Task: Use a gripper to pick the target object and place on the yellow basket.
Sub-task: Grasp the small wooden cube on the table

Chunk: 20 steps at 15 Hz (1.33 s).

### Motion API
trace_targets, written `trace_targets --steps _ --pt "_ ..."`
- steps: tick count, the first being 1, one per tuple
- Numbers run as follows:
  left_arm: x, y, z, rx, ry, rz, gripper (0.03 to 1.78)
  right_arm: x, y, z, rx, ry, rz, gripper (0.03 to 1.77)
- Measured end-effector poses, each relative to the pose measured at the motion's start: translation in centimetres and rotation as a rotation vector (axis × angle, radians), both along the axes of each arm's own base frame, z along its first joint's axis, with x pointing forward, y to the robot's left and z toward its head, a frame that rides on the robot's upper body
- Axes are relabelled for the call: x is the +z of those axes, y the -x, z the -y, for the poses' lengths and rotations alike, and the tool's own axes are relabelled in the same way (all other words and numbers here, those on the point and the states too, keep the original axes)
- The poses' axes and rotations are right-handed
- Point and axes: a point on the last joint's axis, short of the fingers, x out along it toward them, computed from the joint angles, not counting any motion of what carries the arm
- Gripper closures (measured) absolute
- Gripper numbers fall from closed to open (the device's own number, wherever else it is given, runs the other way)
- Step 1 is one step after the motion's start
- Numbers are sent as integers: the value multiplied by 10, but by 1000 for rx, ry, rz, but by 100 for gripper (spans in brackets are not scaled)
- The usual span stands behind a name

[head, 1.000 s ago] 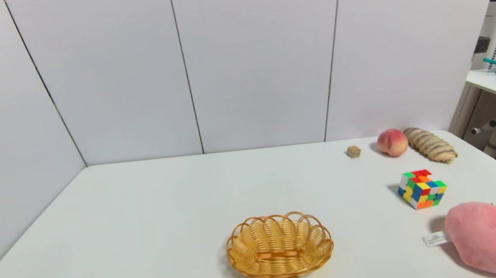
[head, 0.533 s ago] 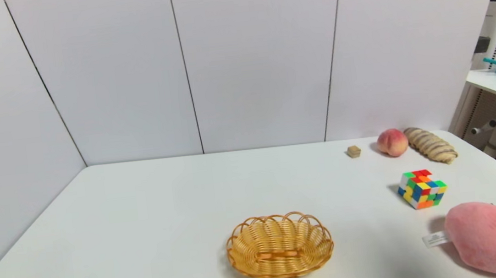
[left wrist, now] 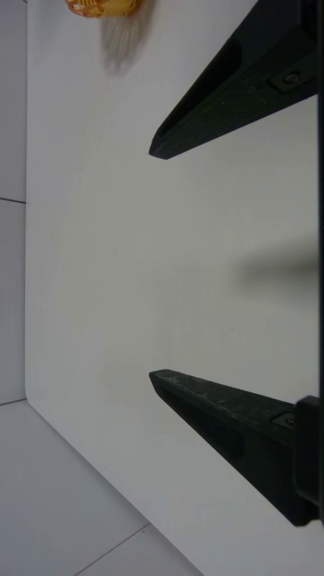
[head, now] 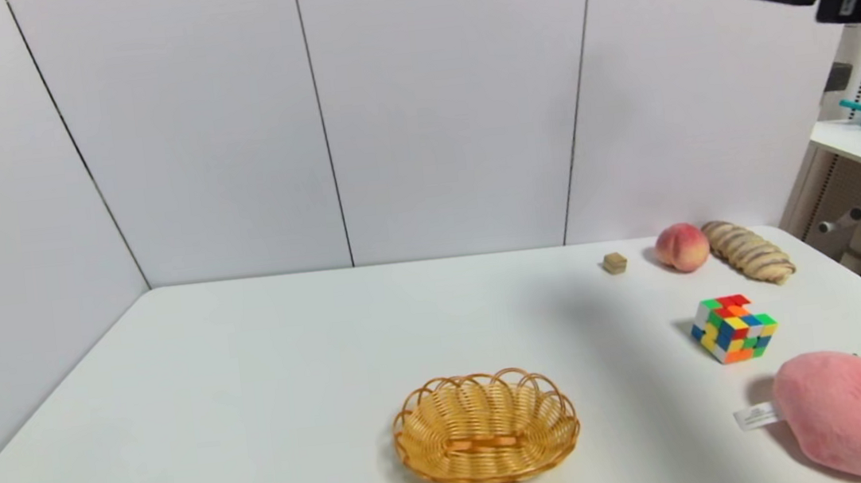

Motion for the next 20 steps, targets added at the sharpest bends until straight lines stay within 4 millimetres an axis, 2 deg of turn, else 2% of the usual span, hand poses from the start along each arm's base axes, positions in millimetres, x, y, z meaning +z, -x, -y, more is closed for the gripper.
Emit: trace_targets --steps 4,6,9,12,16,20 --pt "0 0 0 0 0 0 12 -45 -78 -6 136 44 -130 10" --pt "0 0 0 0 0 0 12 -73 -109 -10 171 75 -207 10" --pt "0 0 0 0 0 0 12 -106 -143 -13 191 103 -300 10" --pt "0 0 0 0 0 0 12 -129 -164 -15 198 114 -418 10" --pt "0 0 0 0 0 0 12 -172 -177 -11 213 140 -636 10" --pt "0 0 0 0 0 0 12 -199 -189 -12 231 171 -686 10"
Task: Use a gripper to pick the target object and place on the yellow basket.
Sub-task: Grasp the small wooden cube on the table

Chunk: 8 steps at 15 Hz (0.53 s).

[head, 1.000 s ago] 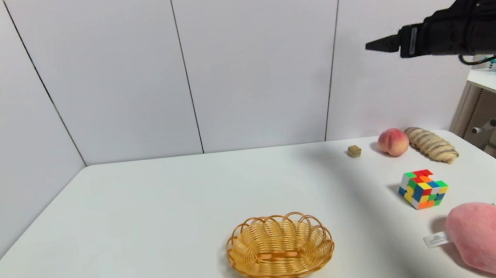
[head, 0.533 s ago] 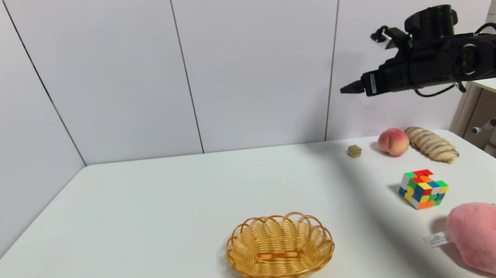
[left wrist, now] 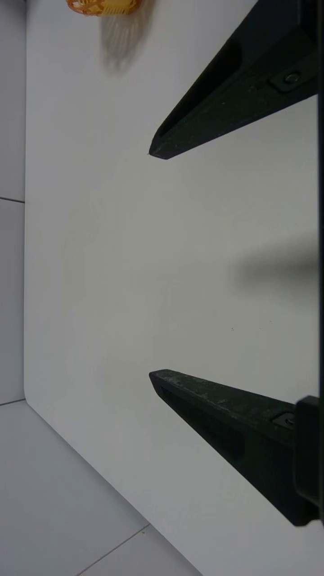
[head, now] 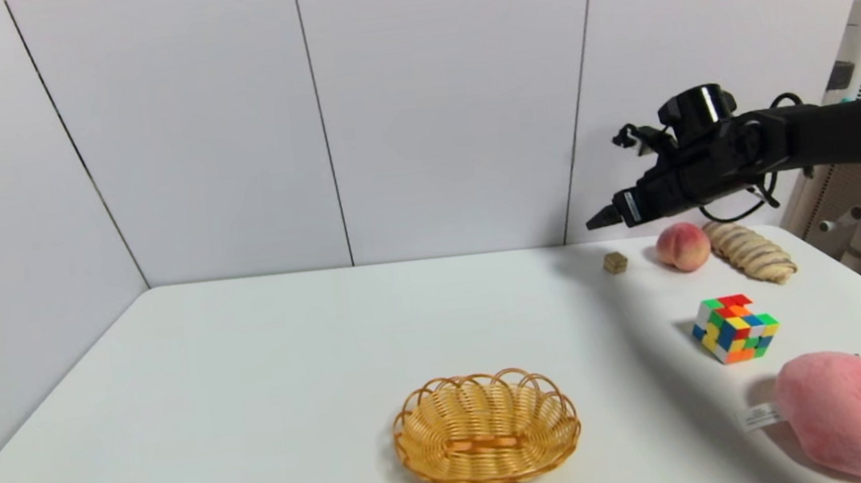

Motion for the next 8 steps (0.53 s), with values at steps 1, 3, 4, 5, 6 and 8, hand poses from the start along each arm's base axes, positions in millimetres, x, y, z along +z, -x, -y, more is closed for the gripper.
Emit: trace_targets --steps 1,3,4,5,6,8 --pt "0 0 0 1 0 0 12 -6 -3 1 3 5 -9 10" --pt "0 0 0 1 0 0 12 -17 -7 1 2 8 -32 10" --pt "0 0 0 0 0 0 12 -22 -8 1 3 10 -42 10" --pt "0 0 0 0 0 0 12 -26 -9 1 4 12 -51 10" --pt "0 0 0 0 0 0 12 -30 -11 0 7 14 -58 10" --pt "0 0 0 0 0 0 12 -38 -13 1 6 16 -74 10"
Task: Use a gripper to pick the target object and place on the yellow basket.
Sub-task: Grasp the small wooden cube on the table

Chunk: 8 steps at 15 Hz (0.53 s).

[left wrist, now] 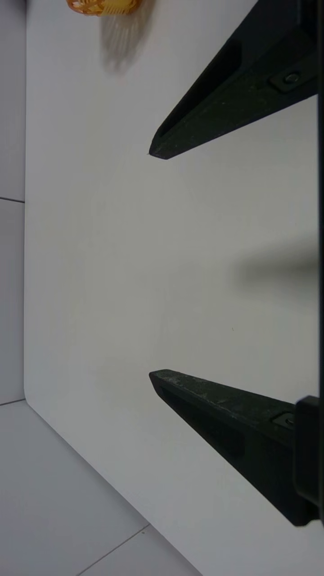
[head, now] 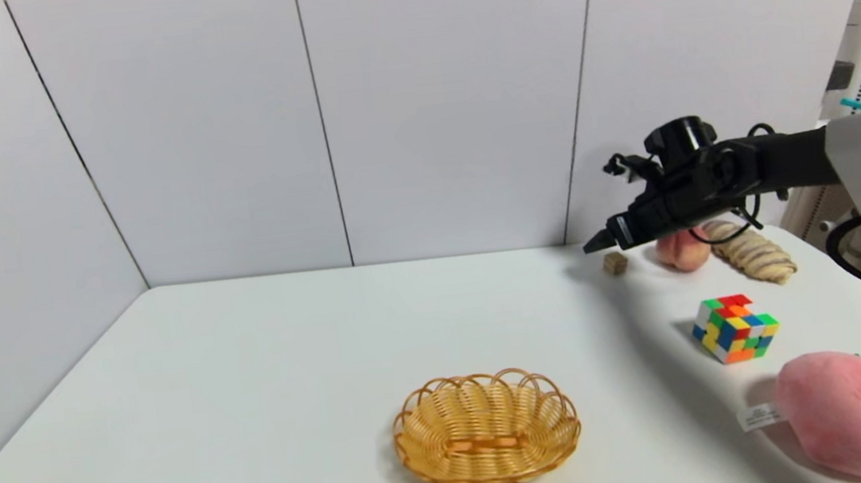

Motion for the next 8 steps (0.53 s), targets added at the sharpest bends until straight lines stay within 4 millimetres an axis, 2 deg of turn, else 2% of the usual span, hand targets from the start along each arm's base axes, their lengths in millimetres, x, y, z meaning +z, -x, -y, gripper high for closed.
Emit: trace_targets --steps 8 --pt "0 0 0 -1 0 0 12 -17 -4 4 -13 -2 -37 10"
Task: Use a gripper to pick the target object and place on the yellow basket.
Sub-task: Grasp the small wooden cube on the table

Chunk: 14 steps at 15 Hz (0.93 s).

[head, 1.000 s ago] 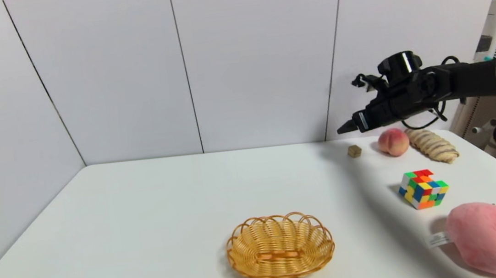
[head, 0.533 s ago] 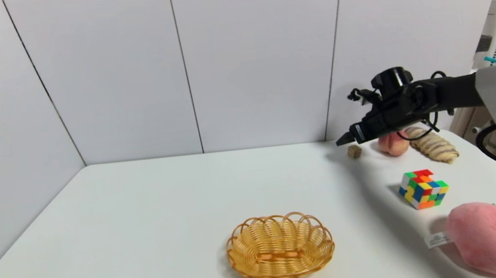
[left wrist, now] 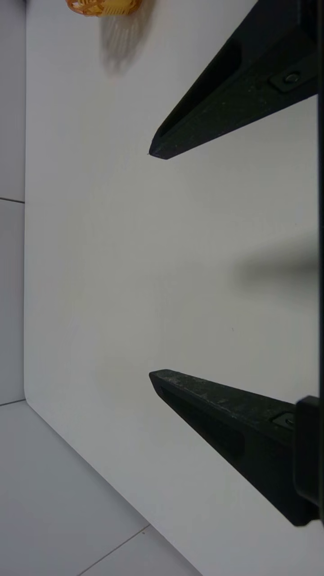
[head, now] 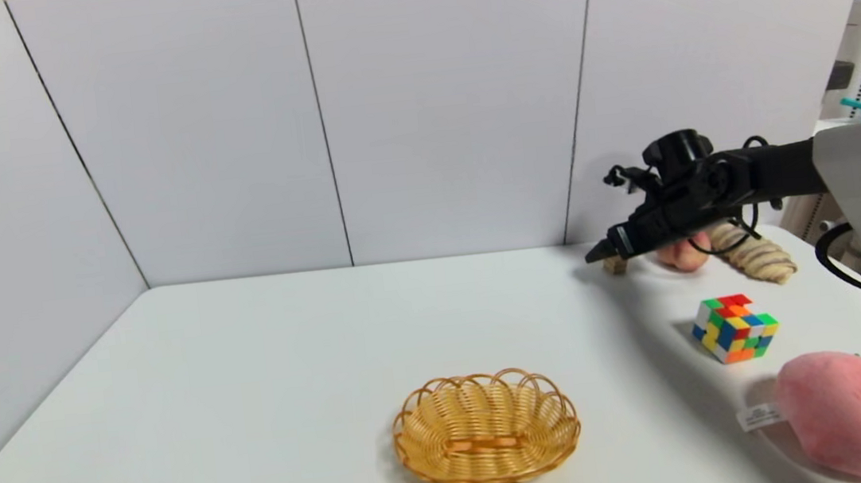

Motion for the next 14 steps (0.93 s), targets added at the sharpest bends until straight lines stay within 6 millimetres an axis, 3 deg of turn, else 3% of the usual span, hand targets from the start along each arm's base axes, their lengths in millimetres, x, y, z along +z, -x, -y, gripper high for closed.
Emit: trace_targets --steps 14 --pt "0 0 0 1 0 0 12 -11 -3 5 -7 1 -20 10"
